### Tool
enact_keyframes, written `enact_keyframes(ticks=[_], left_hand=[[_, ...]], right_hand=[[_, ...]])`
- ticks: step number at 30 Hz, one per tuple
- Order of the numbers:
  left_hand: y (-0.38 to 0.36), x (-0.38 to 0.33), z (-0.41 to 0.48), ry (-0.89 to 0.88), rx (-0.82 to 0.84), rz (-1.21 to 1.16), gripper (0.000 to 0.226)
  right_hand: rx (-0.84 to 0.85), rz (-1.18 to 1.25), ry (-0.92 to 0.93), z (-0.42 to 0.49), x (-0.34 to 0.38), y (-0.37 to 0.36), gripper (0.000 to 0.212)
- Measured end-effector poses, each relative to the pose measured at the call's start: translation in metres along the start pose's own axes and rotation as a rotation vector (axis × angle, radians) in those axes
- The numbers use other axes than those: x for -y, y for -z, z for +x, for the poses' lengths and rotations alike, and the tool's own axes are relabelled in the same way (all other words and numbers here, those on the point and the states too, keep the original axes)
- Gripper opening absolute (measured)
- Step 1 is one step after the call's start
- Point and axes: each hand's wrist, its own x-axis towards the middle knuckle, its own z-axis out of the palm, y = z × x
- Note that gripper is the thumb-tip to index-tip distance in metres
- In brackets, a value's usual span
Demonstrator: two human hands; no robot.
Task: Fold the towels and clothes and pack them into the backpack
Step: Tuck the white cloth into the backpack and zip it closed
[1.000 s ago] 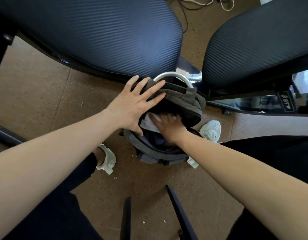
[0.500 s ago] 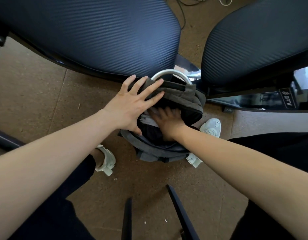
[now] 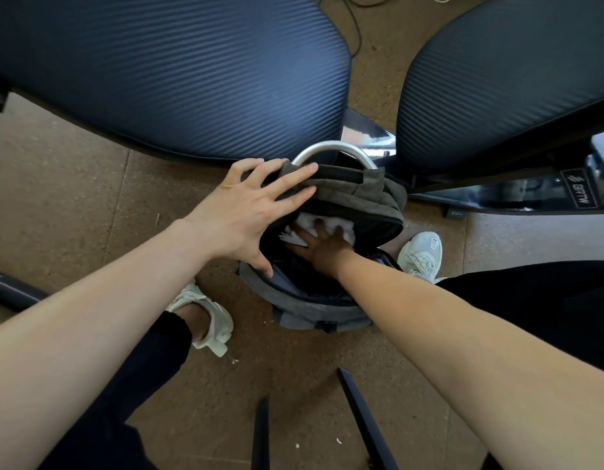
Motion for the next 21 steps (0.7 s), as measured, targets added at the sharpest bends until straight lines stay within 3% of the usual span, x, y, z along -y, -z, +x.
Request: enact_keyframes(ticks=[5,8,11,16,21], left_hand=[[0.002,-0.003,0.001,0.012,0.021,-0.055,0.15],[0.003,-0.005,0.002,0.033,0.025,-0.086,0.147],[0.004,-0.008,0.001,0.04,0.01,-0.104,0.141],[0.008,-0.013,0.003,0.077,-0.022,-0.138,0.127],[0.015,-0.016,0.008,0.091,-0.136,-0.177,0.084]], right_hand=[[-0.014,0.035,0.108,-0.019,-0.006,0.012,0.091],[-0.11,0.229,0.19,-0.051,-0.01,0.026,0.103],[-0.281,0.521,0.149,-0.083,-0.017,0.031,0.084],[-0.398,0.656,0.044,-0.145,-0.028,0.04,0.036],[-0.573,0.775,-0.156,-0.193,-0.055,0.033,0.007]])
